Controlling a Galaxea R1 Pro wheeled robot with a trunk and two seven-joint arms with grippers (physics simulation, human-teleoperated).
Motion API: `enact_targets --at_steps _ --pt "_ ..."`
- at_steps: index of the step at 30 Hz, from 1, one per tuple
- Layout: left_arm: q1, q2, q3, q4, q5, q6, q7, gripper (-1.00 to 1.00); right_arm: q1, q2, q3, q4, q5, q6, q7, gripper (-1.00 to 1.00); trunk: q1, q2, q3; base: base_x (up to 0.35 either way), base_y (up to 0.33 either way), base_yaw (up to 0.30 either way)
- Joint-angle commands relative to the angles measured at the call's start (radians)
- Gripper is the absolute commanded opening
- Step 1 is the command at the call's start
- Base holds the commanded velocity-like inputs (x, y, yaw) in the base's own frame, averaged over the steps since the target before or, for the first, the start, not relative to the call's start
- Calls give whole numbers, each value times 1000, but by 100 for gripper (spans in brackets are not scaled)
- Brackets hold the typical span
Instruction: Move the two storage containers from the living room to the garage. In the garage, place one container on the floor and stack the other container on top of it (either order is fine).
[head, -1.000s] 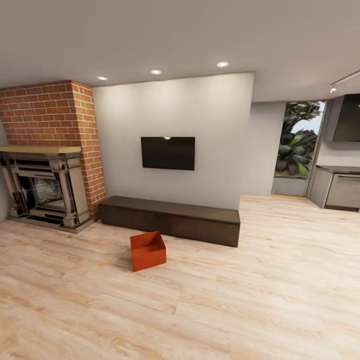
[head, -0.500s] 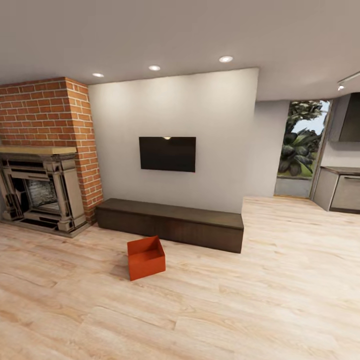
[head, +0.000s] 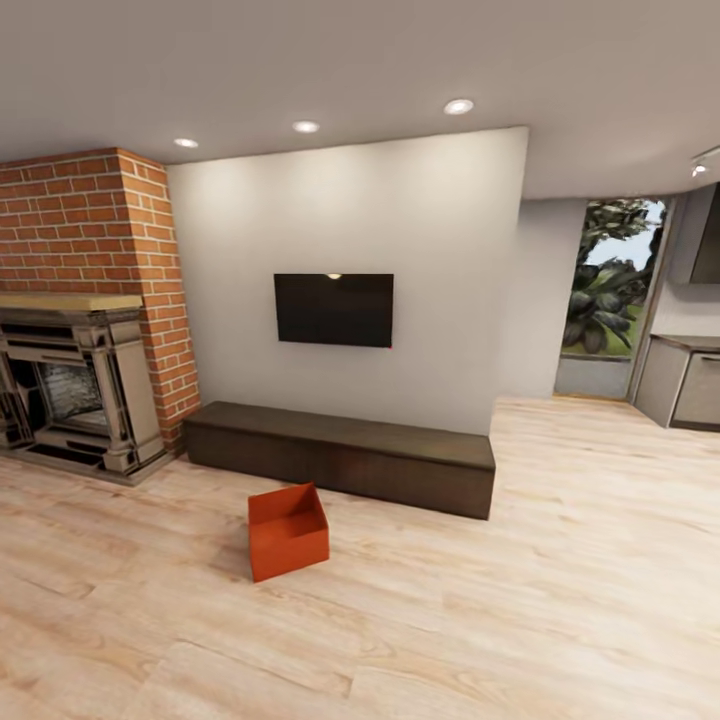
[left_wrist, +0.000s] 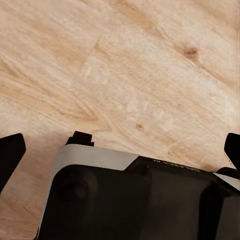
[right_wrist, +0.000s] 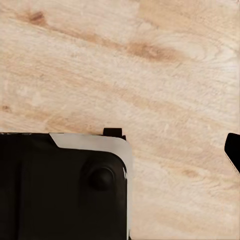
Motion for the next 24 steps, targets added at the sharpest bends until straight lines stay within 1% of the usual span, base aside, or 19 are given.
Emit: enact_targets --at_steps 1,3,7,19,24 --pt "-1 0 0 1 6 -1 -2 100 -2 0 6 3 -3 -5 3 100 1 -1 -2 325 0 6" --pt "-1 0 0 1 5 -1 -2 100 -2 0 8 3 2 -6 3 100 1 -1 -2 325 0 96" --pt "-1 1 0 0 4 -1 -2 100 -2 0 10 3 5 -5 -11 100 1 -1 -2 325 0 287" --pt "-1 2 0 1 5 -1 -2 100 -2 1 4 3 -7 -6 -19 100 1 -1 -2 325 0 297" --pt "-1 2 0 1 5 -1 -2 100 -2 -2 6 3 -8 -8 -17 100 1 -1 -2 325 0 101"
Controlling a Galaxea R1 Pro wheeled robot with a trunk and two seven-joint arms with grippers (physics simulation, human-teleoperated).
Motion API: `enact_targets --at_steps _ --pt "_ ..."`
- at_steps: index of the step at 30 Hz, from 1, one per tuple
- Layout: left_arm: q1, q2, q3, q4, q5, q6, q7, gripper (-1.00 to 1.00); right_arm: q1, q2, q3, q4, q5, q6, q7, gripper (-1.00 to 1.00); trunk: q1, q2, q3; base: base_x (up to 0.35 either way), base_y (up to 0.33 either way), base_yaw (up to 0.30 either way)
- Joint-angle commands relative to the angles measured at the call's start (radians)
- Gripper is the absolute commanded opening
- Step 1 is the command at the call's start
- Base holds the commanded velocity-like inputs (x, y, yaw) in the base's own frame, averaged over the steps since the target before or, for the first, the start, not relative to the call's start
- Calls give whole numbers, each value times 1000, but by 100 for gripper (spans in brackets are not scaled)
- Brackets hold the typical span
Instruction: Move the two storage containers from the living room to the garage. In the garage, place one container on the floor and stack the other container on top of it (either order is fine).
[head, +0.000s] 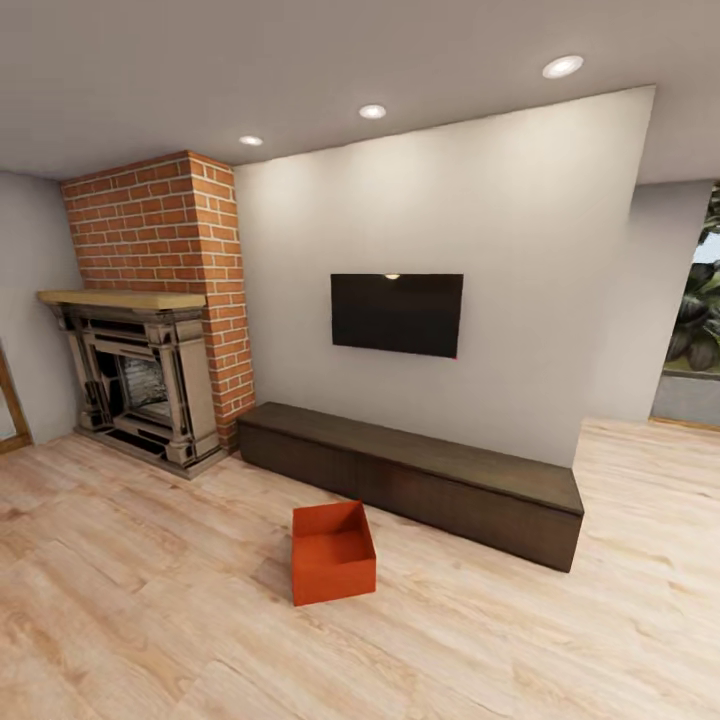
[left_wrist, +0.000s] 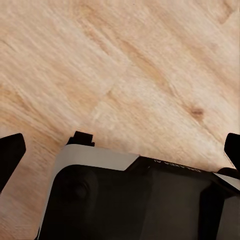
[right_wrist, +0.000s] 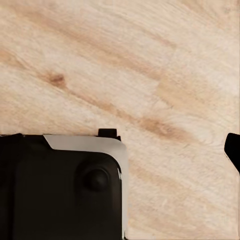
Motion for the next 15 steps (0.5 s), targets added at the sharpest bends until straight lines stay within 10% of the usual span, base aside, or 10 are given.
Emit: enact_targets --at_steps 1,15 --pt "-1 0 0 1 6 -1 -2 100 -2 0 6 3 -4 -6 4 100 1 -1 -2 325 0 7" --pt "-1 0 0 1 7 -1 -2 100 -2 1 12 3 6 0 3 100 1 -1 -2 325 0 20"
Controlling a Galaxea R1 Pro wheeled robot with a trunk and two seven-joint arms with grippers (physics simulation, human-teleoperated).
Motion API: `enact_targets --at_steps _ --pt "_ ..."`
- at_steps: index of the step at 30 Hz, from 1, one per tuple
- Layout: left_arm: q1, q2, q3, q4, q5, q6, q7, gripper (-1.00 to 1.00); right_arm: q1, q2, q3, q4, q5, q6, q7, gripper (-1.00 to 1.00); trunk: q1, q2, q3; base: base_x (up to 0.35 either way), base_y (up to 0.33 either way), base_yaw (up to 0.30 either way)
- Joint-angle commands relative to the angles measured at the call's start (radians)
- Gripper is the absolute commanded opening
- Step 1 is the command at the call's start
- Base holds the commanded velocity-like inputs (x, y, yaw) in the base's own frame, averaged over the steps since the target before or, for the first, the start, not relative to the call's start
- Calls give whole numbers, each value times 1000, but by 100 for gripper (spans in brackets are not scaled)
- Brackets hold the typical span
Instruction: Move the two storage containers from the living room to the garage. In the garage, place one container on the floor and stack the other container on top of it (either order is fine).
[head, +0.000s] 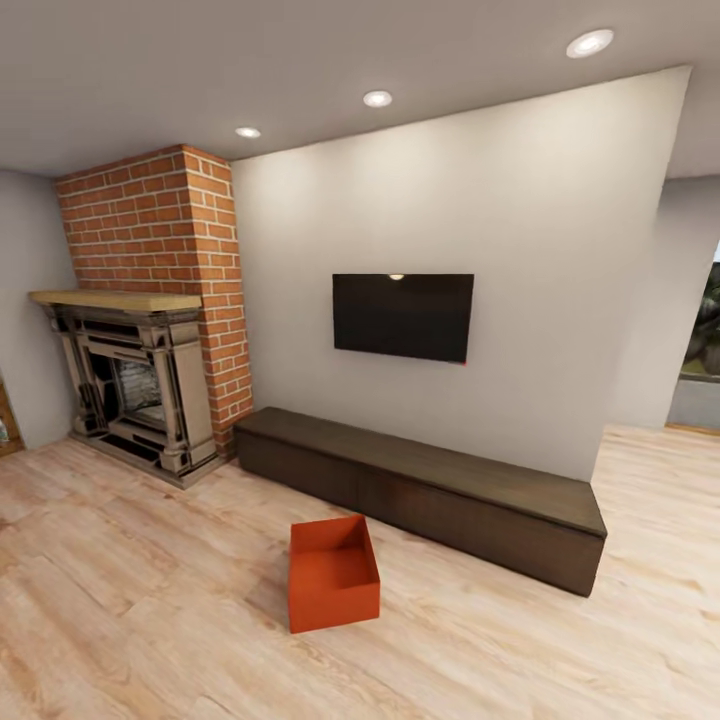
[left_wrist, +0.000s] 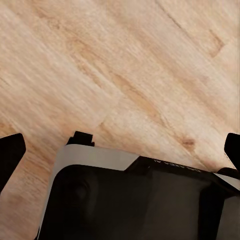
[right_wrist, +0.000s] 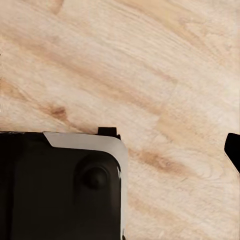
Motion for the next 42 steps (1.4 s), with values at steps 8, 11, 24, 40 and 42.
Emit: enact_targets --at_steps 8,11,24,40,42 --pt "-1 0 0 1 6 -1 -2 100 -1 -1 6 3 -4 -6 2 100 1 -1 -2 324 -13 231" --pt "-1 0 0 1 5 -1 -2 100 -1 -1 6 3 -4 -8 3 100 1 -1 -2 311 -97 268" --pt "-1 0 0 1 5 -1 -2 100 -1 -7 7 3 0 -15 4 100 1 -1 -2 302 -126 89" --pt "-1 2 0 1 6 -1 -2 100 -1 -6 7 3 -4 -16 3 100 1 -1 -2 311 -48 0" --pt "-1 3 0 1 6 -1 -2 100 -1 -7 7 3 -4 -15 2 100 1 -1 -2 320 0 0"
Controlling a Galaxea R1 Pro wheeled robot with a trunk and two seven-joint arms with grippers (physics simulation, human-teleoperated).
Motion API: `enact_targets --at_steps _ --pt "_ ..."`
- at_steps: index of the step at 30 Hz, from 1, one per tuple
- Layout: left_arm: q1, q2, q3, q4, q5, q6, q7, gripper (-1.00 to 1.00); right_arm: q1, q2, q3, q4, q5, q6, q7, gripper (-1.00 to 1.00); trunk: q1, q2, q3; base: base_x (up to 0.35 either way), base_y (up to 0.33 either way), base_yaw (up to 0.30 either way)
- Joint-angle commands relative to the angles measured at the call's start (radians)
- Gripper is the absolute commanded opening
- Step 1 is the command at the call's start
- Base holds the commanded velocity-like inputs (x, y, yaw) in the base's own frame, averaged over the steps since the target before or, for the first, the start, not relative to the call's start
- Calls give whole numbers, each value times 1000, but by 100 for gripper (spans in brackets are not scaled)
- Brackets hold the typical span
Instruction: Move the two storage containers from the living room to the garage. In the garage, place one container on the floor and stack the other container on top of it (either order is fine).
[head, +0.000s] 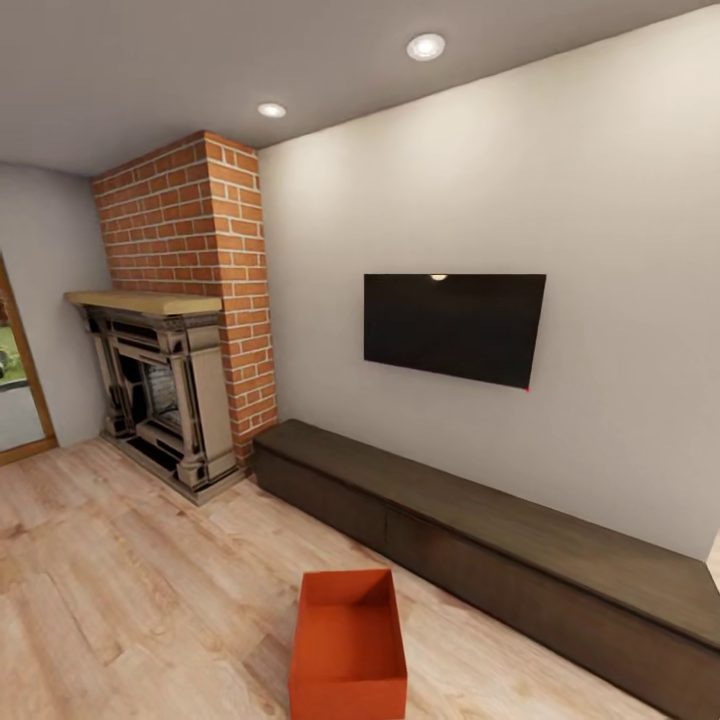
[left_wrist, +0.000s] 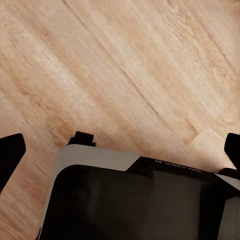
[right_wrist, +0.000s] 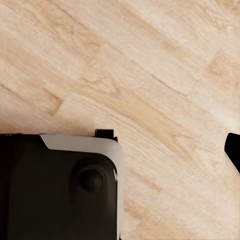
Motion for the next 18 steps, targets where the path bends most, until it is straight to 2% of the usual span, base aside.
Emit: enact_targets --at_steps 1,18 --pt "-1 0 0 1 6 -1 -2 100 -2 -1 6 3 -4 -6 3 100 1 -1 -2 320 0 0" --pt "-1 1 0 1 7 -1 -2 100 -2 3 10 3 -3 -4 4 100 1 -1 -2 322 0 0"
